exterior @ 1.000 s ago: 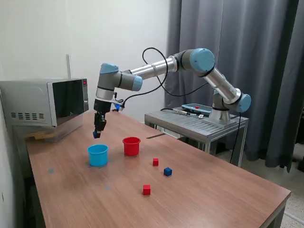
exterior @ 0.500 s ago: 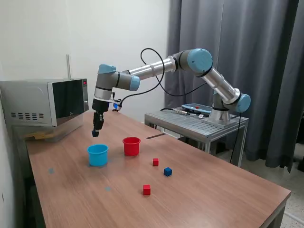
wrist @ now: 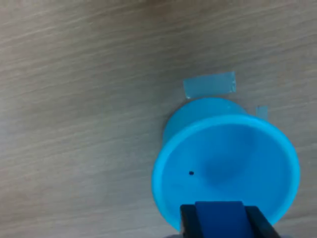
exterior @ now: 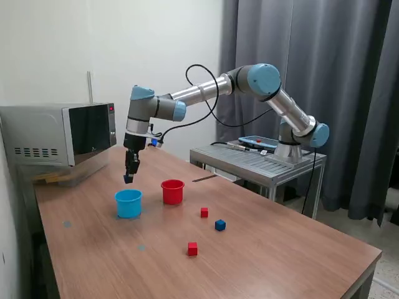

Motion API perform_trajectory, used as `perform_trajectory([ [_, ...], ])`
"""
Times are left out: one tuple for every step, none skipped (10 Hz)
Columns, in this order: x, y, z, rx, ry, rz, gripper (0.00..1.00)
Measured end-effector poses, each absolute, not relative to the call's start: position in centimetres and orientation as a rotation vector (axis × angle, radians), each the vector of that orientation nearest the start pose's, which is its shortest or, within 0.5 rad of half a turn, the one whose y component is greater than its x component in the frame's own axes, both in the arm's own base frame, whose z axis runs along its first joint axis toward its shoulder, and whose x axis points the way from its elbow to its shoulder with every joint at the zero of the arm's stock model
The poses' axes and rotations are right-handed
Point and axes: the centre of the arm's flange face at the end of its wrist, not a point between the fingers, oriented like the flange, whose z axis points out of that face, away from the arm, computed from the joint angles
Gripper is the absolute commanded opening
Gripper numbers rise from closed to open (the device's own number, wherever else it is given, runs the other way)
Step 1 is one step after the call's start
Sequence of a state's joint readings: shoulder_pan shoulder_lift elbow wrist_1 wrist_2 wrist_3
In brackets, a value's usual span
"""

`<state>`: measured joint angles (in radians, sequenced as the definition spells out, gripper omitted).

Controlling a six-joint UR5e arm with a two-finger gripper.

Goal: Place red objects in the red bin, and blue objects in the blue bin.

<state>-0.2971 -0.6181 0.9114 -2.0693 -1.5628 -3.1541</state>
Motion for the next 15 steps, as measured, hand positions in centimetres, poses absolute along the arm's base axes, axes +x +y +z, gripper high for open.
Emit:
perform_trajectory([
  [-84.2,11.6,21.8,-1.957,2.605,0.262,0.00],
  [-84.3,11.3,21.8,-1.961,2.603,0.261,0.00],
  [-84.3,11.0,21.8,-1.966,2.600,0.260,0.00],
  [-84.3,10.7,21.7,-1.970,2.597,0.259,0.00],
  [-84.3,10.5,21.7,-1.973,2.594,0.257,0.00],
  [-84.3,10.3,21.6,-1.975,2.592,0.256,1.00],
  [-84.3,10.1,21.6,-1.977,2.589,0.256,1.00],
  [-84.3,10.1,21.6,-1.977,2.588,0.256,1.00],
  [-84.3,10.0,21.6,-1.976,2.587,0.257,1.00],
  [-84.3,10.0,21.6,-1.976,2.587,0.258,1.00],
  [-84.4,9.9,21.6,-1.973,2.588,0.259,1.00],
  [-84.4,9.8,21.7,-1.970,2.590,0.261,1.00],
  [-84.5,9.1,21.7,-1.976,2.586,0.262,1.00],
  [-84.6,8.0,21.7,-1.980,2.584,0.260,1.00],
  [-84.6,6.7,21.8,-1.980,2.586,0.256,1.00],
])
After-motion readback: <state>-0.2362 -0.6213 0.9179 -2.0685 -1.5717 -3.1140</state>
